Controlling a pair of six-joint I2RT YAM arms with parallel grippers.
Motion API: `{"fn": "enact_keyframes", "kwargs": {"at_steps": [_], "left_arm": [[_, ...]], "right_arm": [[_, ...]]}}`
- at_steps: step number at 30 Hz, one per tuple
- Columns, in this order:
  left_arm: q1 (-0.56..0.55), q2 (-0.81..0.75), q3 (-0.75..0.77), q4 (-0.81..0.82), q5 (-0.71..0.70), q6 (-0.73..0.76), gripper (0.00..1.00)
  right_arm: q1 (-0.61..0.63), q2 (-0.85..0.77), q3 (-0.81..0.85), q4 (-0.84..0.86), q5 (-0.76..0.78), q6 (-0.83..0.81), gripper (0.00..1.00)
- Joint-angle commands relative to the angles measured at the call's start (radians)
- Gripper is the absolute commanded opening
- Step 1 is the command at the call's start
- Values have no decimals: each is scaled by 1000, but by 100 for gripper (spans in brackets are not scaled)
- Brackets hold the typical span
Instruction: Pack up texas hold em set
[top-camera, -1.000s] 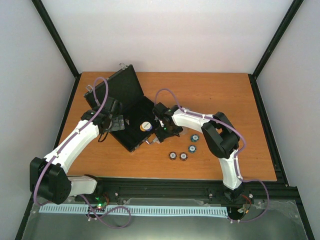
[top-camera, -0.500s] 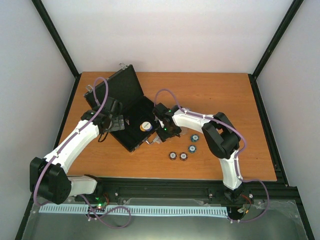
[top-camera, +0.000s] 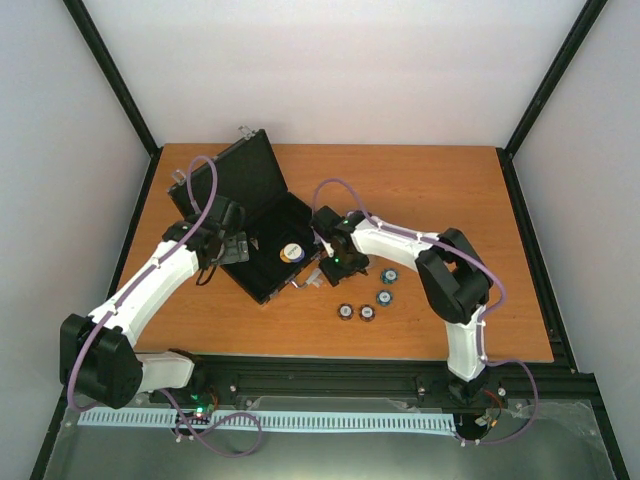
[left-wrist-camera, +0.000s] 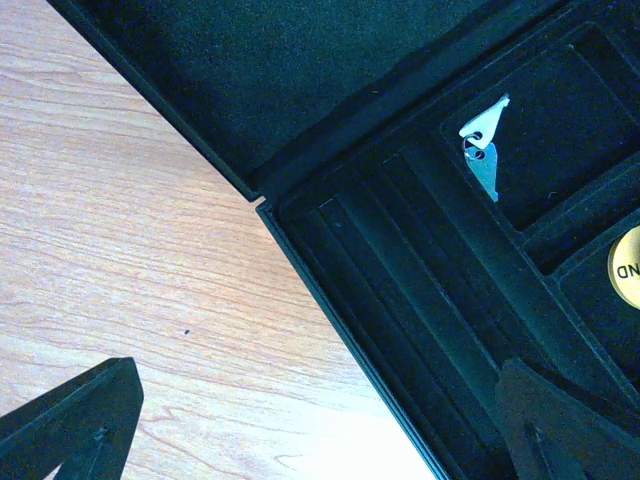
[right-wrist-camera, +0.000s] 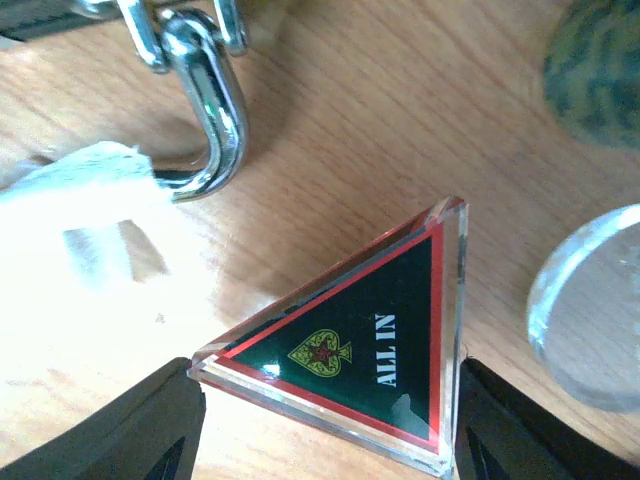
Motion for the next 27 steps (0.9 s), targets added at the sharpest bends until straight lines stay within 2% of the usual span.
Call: {"fn": "enact_keyframes", "kwargs": {"at_steps": [1, 10, 22, 27], "left_arm": [[4, -13, 0, -10, -11, -21, 100], [4, -31, 13, -22, -24, -41, 100], [4, -87, 28, -57, -46, -71, 100], [4, -126, 14, -62, -19, -95, 100]], "right_arm": [[7, -79, 50, -43, 15, -42, 66], [10, -29, 253, -76, -66, -58, 66], [17, 270, 717, -111, -158, -73, 66], [23, 352, 838, -74, -197, -84, 67]]}}
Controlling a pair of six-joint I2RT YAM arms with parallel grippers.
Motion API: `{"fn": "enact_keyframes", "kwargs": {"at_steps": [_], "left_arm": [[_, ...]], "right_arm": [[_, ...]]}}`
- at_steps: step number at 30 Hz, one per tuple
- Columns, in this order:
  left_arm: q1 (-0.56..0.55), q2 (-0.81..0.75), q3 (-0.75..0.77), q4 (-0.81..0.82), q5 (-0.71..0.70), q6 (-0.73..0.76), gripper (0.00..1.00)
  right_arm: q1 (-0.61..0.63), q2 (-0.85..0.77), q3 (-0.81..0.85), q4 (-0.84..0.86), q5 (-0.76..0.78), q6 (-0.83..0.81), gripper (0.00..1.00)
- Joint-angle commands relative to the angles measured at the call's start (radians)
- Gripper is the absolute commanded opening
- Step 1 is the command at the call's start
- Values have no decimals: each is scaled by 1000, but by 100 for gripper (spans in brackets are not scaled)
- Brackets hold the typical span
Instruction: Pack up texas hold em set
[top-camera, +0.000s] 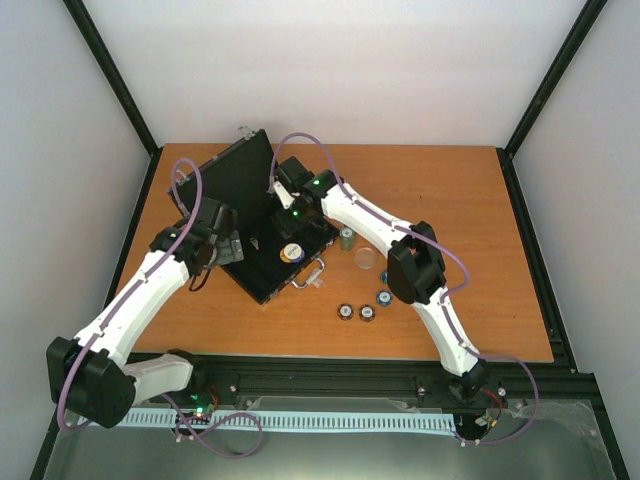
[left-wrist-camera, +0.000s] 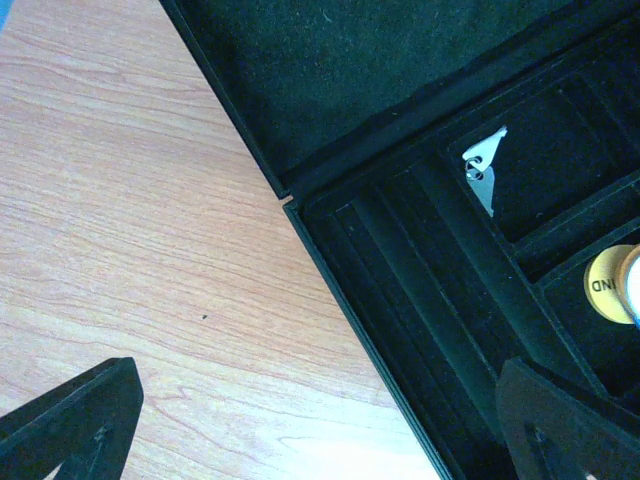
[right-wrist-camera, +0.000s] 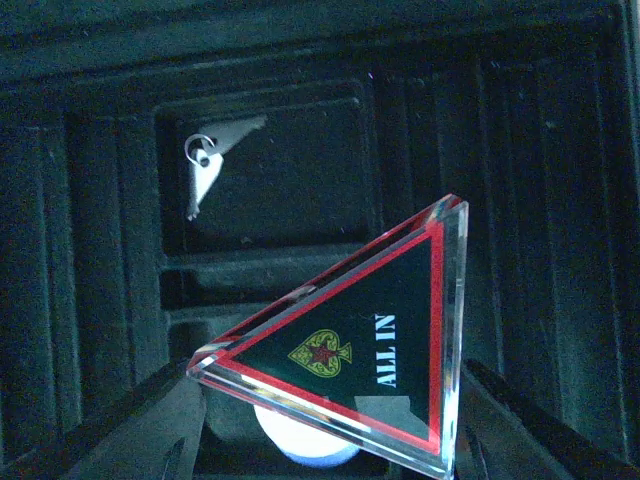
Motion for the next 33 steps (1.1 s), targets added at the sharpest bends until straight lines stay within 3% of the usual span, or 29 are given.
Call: {"fn": "enact_keyframes", "kwargs": {"at_steps": [1, 21, 33], "left_arm": [[4, -46, 13, -15, 7, -33, 100], [4, -167, 16, -48, -2, -16, 100], [4, -171, 11, -45, 7, -6, 100]], "right_arm": [[13, 37, 92, 41, -53, -23, 67], [41, 242, 240, 174, -94, -74, 68], [41, 297, 254, 189, -28, -80, 69]]}}
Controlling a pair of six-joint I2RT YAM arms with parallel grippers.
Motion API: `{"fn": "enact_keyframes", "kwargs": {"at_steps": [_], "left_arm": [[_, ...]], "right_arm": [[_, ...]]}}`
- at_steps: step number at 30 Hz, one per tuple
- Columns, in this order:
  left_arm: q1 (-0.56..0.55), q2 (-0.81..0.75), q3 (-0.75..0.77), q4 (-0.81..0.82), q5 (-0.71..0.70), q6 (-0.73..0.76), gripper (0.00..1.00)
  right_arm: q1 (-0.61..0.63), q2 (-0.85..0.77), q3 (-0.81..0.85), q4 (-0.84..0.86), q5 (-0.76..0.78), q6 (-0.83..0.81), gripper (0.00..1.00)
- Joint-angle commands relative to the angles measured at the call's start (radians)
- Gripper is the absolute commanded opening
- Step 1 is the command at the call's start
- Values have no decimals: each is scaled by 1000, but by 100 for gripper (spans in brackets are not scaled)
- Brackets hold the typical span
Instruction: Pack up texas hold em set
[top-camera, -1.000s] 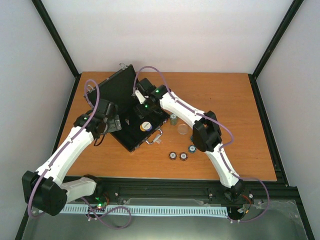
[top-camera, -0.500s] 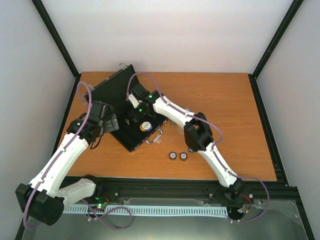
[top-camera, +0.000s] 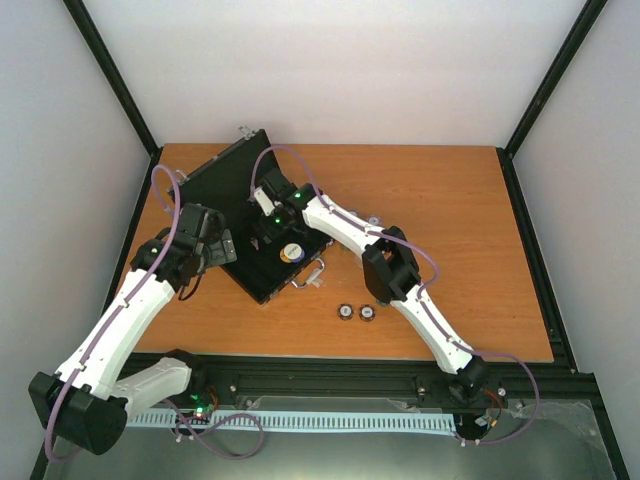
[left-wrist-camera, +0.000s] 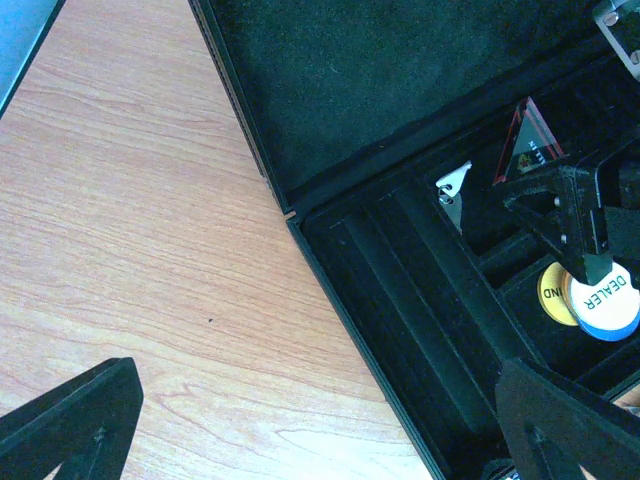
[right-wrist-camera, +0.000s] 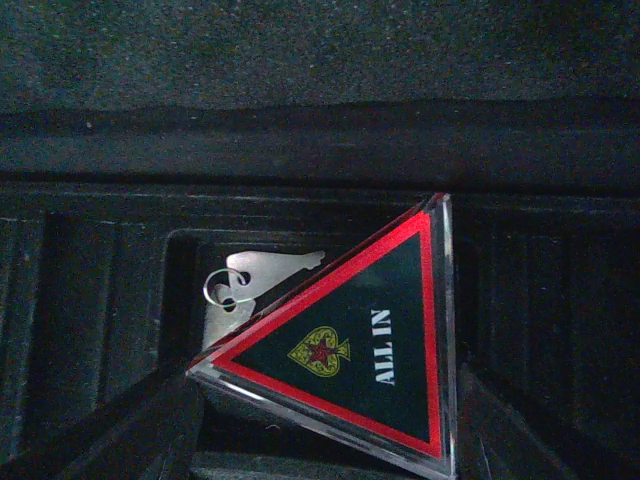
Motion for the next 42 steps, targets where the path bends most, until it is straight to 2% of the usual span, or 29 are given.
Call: {"fn": "enact_keyframes", "kwargs": {"at_steps": [1, 12, 22, 25, 29, 40, 42], "left_arm": [[4, -14, 10, -13, 1, 7, 100], [4, -10, -5, -3, -4, 28, 100], [4, 5, -17, 18, 8, 42, 100], [4, 5, -14, 20, 9, 44, 100], [4, 5, -7, 17, 4, 42, 100], [4, -4, -11, 6, -18, 36, 100], [4, -5, -9, 4, -23, 39, 100]], "right_arm": [[7, 34, 33, 36, 41, -17, 69], [7, 83, 47, 46, 22, -5, 70], [7, 66, 42, 28, 73, -10, 82], [7, 46, 37, 20, 81, -8, 82], [6, 1, 33, 16, 117, -5, 97], [-17, -72, 34, 27, 43, 61, 100], [-17, -71, 34, 20, 89, 88, 100]]}}
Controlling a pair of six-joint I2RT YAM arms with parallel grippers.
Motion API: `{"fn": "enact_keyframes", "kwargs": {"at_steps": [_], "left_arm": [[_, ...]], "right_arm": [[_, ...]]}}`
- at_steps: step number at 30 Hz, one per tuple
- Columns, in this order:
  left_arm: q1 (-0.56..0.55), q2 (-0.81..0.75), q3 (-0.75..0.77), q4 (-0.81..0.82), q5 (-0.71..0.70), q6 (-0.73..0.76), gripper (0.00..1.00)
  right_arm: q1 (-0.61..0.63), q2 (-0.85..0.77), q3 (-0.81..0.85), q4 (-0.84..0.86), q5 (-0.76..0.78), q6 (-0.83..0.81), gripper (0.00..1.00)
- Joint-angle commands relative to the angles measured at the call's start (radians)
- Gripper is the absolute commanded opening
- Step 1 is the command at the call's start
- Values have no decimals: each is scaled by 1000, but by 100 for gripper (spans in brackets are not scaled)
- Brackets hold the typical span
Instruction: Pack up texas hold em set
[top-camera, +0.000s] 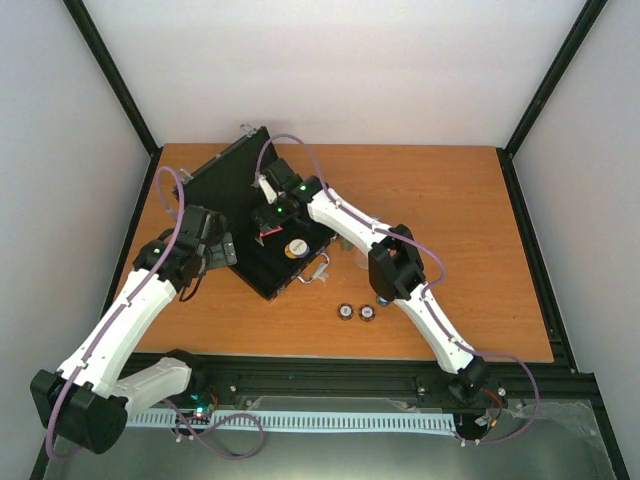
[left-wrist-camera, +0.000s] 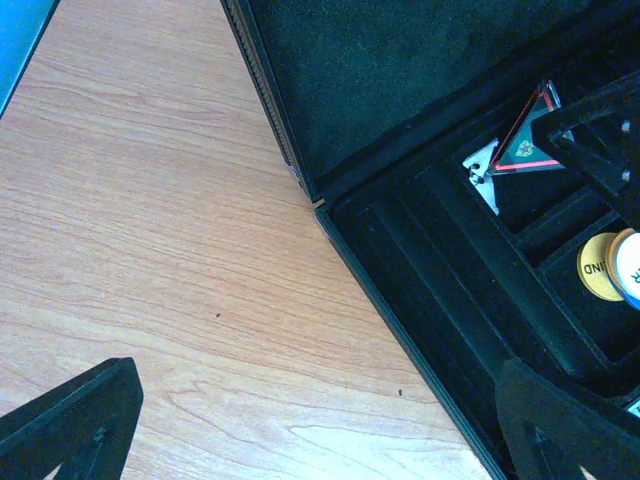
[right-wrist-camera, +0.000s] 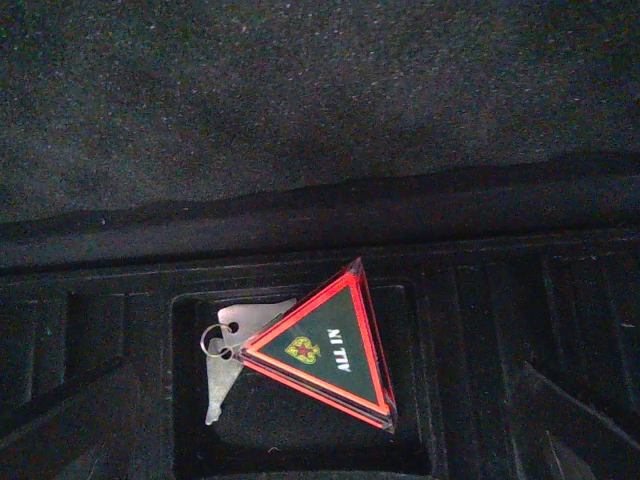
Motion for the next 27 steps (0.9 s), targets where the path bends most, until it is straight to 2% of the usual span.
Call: {"fn": "enact_keyframes", "kwargs": {"at_steps": [1, 10, 16, 24, 27], "left_arm": [[4, -9, 13, 2, -23, 13, 100], [4, 1, 6, 11, -23, 22, 100], [4, 22, 13, 50, -3, 51, 100], [4, 212, 148, 53, 111, 76, 100], [4, 288, 201, 65, 204, 71, 99]], "right_arm": [[-1, -37, 19, -7, 48, 68, 100], [-45, 15, 50, 9, 140, 197, 100], [-58, -4, 43, -25, 121, 186, 100], [-107, -175, -111, -48, 176, 183, 100], [-133, -273, -190, -45, 207, 168, 100]]}}
